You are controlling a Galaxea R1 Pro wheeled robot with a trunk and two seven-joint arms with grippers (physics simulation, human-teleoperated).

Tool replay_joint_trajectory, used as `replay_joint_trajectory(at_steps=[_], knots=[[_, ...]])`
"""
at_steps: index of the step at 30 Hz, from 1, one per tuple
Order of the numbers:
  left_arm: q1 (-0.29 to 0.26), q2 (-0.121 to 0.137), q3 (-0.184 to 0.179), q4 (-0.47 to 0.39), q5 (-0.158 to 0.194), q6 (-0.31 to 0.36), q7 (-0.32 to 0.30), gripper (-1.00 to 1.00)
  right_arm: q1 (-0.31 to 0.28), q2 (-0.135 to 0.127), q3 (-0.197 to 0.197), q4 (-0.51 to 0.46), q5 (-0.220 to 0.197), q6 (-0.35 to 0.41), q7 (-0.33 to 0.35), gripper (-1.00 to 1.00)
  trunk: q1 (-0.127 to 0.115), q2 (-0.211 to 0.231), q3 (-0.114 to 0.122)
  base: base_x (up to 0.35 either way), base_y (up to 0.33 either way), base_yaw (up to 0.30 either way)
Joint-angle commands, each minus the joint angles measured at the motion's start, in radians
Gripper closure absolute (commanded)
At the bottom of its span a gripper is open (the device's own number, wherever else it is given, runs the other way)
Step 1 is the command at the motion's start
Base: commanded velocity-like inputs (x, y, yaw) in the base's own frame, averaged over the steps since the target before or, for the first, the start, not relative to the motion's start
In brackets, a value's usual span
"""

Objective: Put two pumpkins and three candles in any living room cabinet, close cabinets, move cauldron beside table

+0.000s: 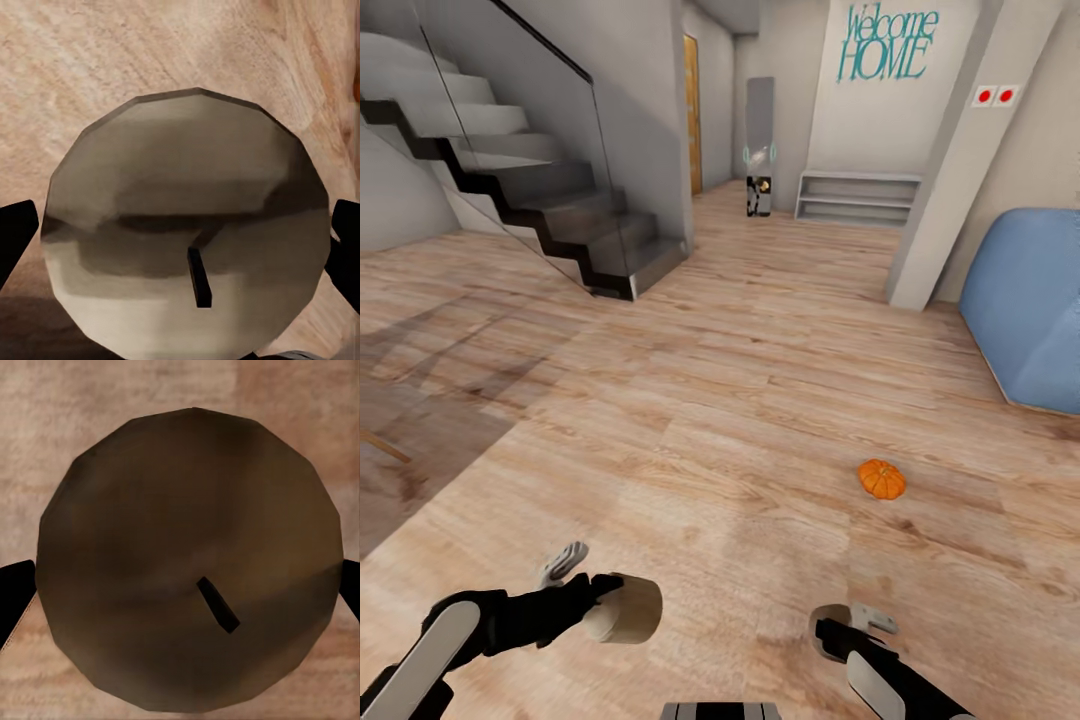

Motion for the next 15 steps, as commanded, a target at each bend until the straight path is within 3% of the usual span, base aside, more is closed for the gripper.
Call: replay_joint_trajectory(at_steps=[1,5,10,12,15], knots=[[-0.001,0.001,-0.008,-0.001,0.051,-0.489,0.424,1.0,-0.001,-0.002,0.008,-0.003,-0.005,0.004,-0.009,1.0,-0.001,0.0,0.003,0.0,0.0,0.0],[-0.001,0.002,-0.014,-0.003,0.04,-0.491,0.425,1.0,-0.001,-0.002,0.008,-0.003,-0.005,0.004,-0.009,1.0,-0.002,0.001,0.019,0.0,0.0,0.0],[-0.001,-0.001,-0.014,-0.003,-0.076,-0.491,0.433,1.0,-0.001,-0.002,0.008,-0.003,-0.005,0.004,-0.009,1.0,-0.005,0.002,0.038,0.0,0.0,0.0],[-0.001,-0.003,-0.014,-0.003,-0.104,-0.491,0.436,1.0,-0.001,-0.002,0.008,-0.003,-0.005,0.004,-0.009,1.0,-0.006,0.002,0.046,0.0,0.0,0.0],[-0.002,-0.004,-0.015,-0.003,-0.117,-0.491,0.445,1.0,-0.001,-0.001,0.008,-0.003,-0.005,0.004,-0.009,1.0,-0.007,0.003,0.057,0.0,0.0,0.0]])
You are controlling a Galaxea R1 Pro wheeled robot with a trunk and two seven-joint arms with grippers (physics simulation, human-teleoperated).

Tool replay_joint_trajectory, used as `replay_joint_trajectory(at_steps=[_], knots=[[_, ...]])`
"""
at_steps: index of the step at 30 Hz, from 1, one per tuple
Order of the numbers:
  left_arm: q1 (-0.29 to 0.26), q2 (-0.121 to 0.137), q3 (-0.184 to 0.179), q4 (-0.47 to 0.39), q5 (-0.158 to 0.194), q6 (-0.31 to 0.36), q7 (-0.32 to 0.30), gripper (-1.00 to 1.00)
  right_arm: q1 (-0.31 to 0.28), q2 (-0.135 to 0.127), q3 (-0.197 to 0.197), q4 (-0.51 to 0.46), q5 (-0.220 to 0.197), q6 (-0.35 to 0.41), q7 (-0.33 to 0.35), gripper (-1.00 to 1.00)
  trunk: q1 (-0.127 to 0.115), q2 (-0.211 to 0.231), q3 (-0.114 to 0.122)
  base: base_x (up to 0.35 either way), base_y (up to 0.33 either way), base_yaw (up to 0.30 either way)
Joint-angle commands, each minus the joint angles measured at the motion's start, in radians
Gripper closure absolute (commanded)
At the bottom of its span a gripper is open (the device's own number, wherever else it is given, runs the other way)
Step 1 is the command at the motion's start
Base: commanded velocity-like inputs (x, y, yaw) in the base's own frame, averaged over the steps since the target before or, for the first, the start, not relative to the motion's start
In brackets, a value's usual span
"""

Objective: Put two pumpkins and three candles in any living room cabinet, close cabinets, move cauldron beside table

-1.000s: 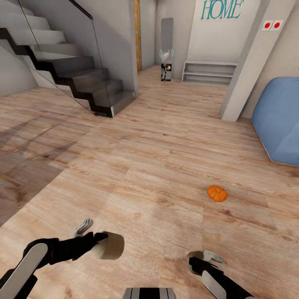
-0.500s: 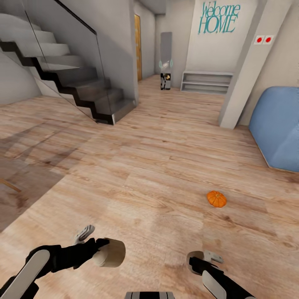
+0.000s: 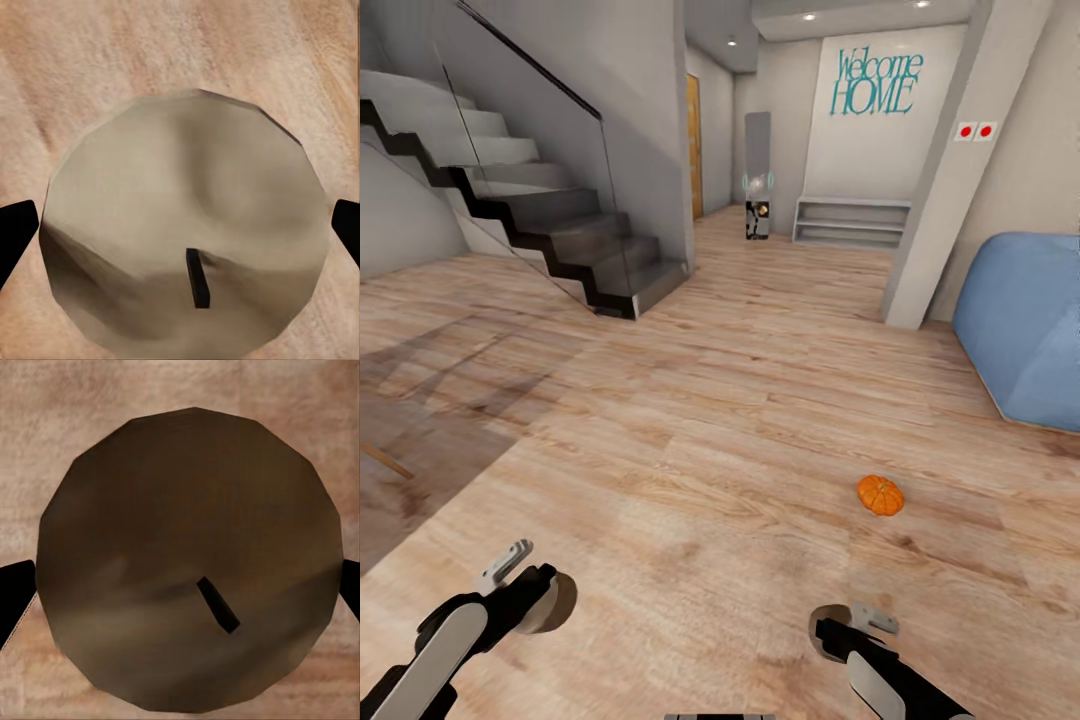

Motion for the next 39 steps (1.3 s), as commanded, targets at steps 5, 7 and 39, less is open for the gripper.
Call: replay_joint_trajectory(at_steps=[5,7,39], knots=[[-0.003,0.001,-0.004,-0.003,-0.001,0.001,0.037,1.0,-0.001,-0.002,0.008,-0.003,-0.005,0.004,-0.009,1.0,-0.002,0.001,0.019,0.0,0.0,0.0],[-0.009,0.002,-0.004,-0.003,-0.026,0.0,0.075,1.0,-0.001,-0.002,0.008,-0.003,-0.005,0.004,-0.009,1.0,-0.004,0.002,0.026,0.0,0.0,0.0],[-0.016,-0.193,-0.02,0.0,-0.588,0.311,-0.131,1.0,-0.001,0.0,0.008,-0.003,-0.003,0.003,-0.009,1.0,-0.126,0.226,0.126,0.0,0.0,0.0]])
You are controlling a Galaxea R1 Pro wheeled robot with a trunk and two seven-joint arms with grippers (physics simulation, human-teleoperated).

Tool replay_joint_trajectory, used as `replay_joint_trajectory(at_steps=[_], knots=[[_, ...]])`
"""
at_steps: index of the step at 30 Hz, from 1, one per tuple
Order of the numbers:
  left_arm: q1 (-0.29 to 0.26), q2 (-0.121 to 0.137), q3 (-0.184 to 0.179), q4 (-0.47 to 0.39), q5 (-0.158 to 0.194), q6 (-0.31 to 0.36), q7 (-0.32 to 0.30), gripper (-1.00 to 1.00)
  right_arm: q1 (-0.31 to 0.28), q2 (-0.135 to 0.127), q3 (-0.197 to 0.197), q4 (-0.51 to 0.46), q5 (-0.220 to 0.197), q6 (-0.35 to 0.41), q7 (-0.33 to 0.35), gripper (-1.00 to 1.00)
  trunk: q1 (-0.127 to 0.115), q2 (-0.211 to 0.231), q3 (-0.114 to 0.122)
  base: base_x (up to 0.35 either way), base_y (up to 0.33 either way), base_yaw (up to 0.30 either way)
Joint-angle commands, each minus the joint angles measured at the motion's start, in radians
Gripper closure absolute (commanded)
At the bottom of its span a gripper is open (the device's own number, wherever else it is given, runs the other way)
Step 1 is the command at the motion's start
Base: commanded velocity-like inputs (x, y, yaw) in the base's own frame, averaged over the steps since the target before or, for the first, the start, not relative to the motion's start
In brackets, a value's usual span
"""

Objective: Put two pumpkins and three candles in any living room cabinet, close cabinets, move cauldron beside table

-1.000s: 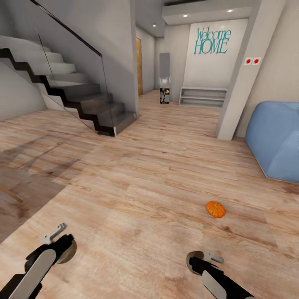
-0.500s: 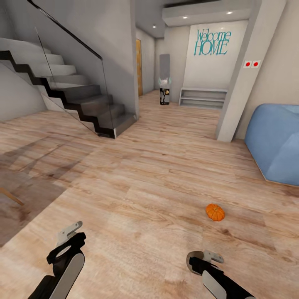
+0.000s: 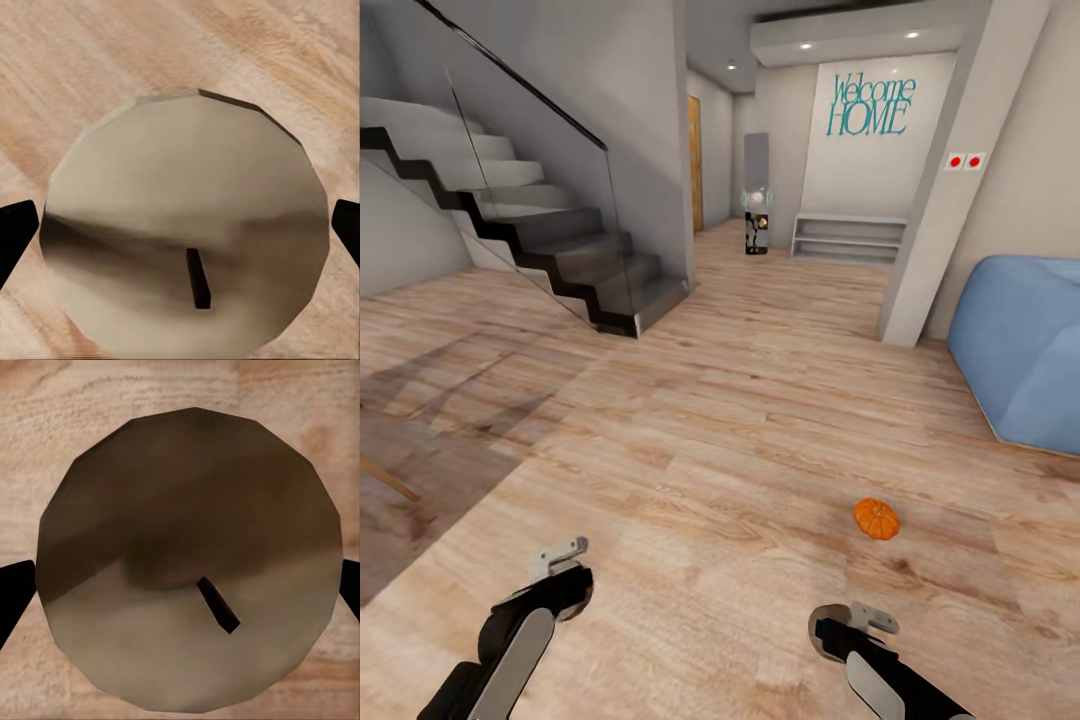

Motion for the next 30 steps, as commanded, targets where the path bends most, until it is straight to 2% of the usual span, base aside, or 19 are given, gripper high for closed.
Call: replay_joint_trajectory(at_steps=[1,3,6,9,11,13,16,18,30], knots=[[-0.001,0.007,0.011,0.004,0.008,0.013,-0.013,1.0,-0.001,-0.001,0.008,-0.003,-0.004,0.004,-0.009,1.0,-0.004,0.007,0.002,0.0,0.0,0.0],[-0.001,0.024,0.046,0.017,0.008,0.026,-0.071,1.0,-0.001,-0.001,0.009,-0.003,-0.004,0.004,-0.009,1.0,-0.012,0.021,0.009,0.0,0.0,0.0],[0.001,0.075,0.135,0.095,0.008,0.028,-0.158,1.0,-0.001,0.0,0.009,-0.003,-0.005,-0.002,-0.01,1.0,-0.023,0.042,0.018,0.0,0.0,0.0],[0.001,0.09,0.166,0.205,-0.003,0.021,-0.26,1.0,-0.001,0.001,0.011,-0.003,-0.006,-0.035,-0.009,1.0,-0.035,0.063,0.027,0.0,0.0,0.0],[0.001,0.097,0.174,0.26,-0.01,0.015,-0.31,1.0,-0.001,0.007,0.012,-0.003,-0.006,-0.048,-0.009,1.0,-0.042,0.077,0.034,0.0,0.0,0.0],[0.001,0.1,0.176,0.29,-0.016,-0.01,-0.324,1.0,-0.001,0.014,0.013,-0.003,-0.006,-0.053,-0.009,1.0,-0.05,0.091,0.041,0.0,0.0,0.0],[0.001,0.1,0.171,0.399,-0.044,-0.147,-0.336,1.0,-0.001,0.025,0.039,-0.003,-0.005,-0.056,-0.012,1.0,-0.062,0.112,0.054,0.0,0.0,0.0],[0.001,0.1,0.169,0.435,-0.058,-0.19,-0.339,1.0,-0.001,0.027,0.055,-0.003,-0.005,-0.058,-0.013,1.0,-0.069,0.126,0.064,0.0,0.0,0.0],[0.001,0.099,0.176,0.456,-0.058,-0.213,-0.342,1.0,-0.001,0.028,0.063,-0.003,-0.005,-0.06,-0.01,1.0,-0.115,0.21,0.121,0.0,0.0,0.021]])
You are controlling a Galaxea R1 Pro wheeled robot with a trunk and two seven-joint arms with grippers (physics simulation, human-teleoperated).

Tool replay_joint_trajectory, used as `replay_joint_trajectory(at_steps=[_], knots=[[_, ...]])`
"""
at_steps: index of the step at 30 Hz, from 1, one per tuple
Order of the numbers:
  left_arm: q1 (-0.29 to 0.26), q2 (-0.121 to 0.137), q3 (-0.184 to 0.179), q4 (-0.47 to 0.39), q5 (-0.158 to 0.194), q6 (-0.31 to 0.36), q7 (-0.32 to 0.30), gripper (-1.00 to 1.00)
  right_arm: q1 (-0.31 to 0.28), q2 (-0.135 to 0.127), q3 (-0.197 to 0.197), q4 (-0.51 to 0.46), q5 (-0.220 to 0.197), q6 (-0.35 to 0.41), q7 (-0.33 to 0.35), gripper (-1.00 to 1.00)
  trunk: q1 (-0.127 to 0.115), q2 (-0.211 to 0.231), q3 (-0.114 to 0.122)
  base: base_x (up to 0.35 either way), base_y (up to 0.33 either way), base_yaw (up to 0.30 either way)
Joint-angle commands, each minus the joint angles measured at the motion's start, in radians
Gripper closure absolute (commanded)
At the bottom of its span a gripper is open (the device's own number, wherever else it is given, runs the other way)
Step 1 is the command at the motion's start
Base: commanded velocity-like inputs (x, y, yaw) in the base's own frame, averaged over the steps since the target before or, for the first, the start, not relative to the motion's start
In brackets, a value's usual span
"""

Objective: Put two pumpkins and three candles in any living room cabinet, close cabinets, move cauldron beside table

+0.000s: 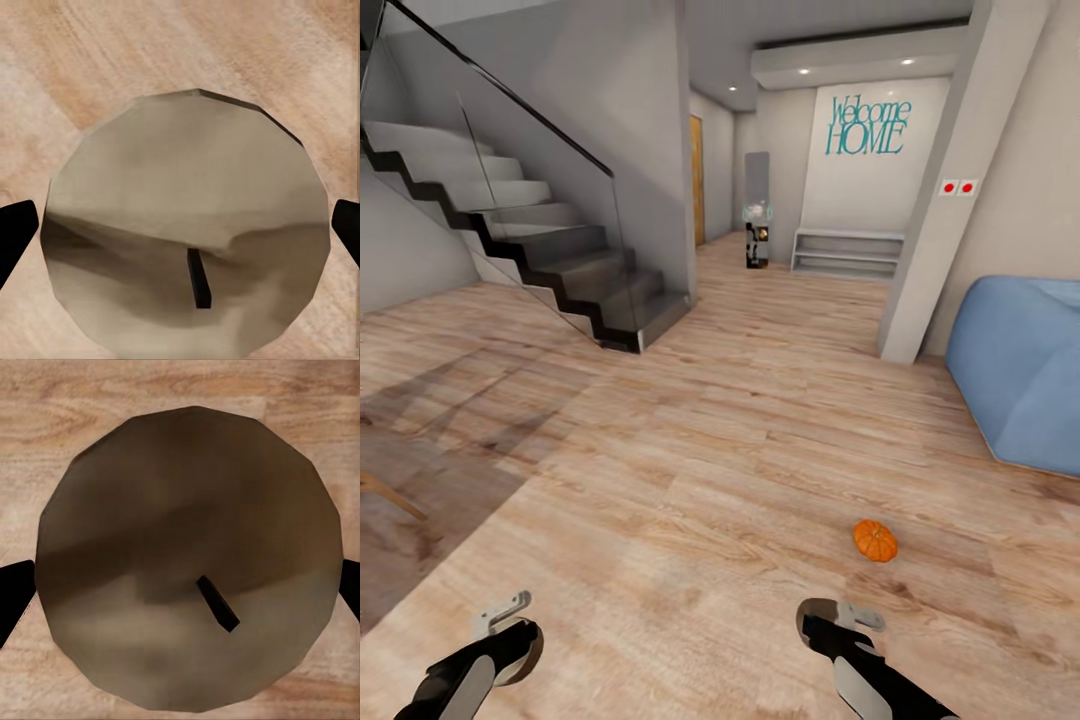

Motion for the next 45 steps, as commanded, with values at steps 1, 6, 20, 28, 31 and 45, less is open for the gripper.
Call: replay_joint_trajectory(at_steps=[1,6,20,28,31,45], knots=[[0.0,0.001,0.001,0.009,0.013,0.002,0.007,1.0,-0.001,-0.001,0.009,-0.002,-0.009,0.0,-0.008,1.0,-0.004,0.007,0.004,0.0,0.0,0.075],[0.0,0.002,0.0,0.043,0.013,-0.046,-0.024,1.0,-0.001,-0.001,0.009,-0.002,-0.009,-0.001,-0.008,1.0,-0.023,0.042,0.028,0.0,0.0,0.078],[-0.002,0.001,-0.002,0.088,0.007,-0.094,-0.042,1.0,-0.001,-0.001,0.009,0.004,-0.01,-0.002,-0.009,1.0,-0.077,0.14,0.095,0.0,0.0,0.091],[-0.011,0.0,-0.003,0.139,0.002,-0.139,-0.042,1.0,-0.001,-0.001,0.009,0.013,-0.012,-0.026,-0.008,1.0,-0.108,0.196,0.127,0.0,0.0,0.069],[-0.011,-0.001,-0.004,0.14,0.002,-0.14,-0.042,1.0,-0.001,-0.001,0.009,0.013,-0.012,-0.027,-0.008,1.0,-0.119,0.217,0.137,0.0,0.0,0.004],[-0.011,-0.004,-0.004,0.14,0.002,-0.141,-0.042,1.0,-0.001,-0.001,0.009,0.013,-0.012,-0.029,-0.008,1.0,-0.173,0.315,0.181,0.0,0.0,0.0]])
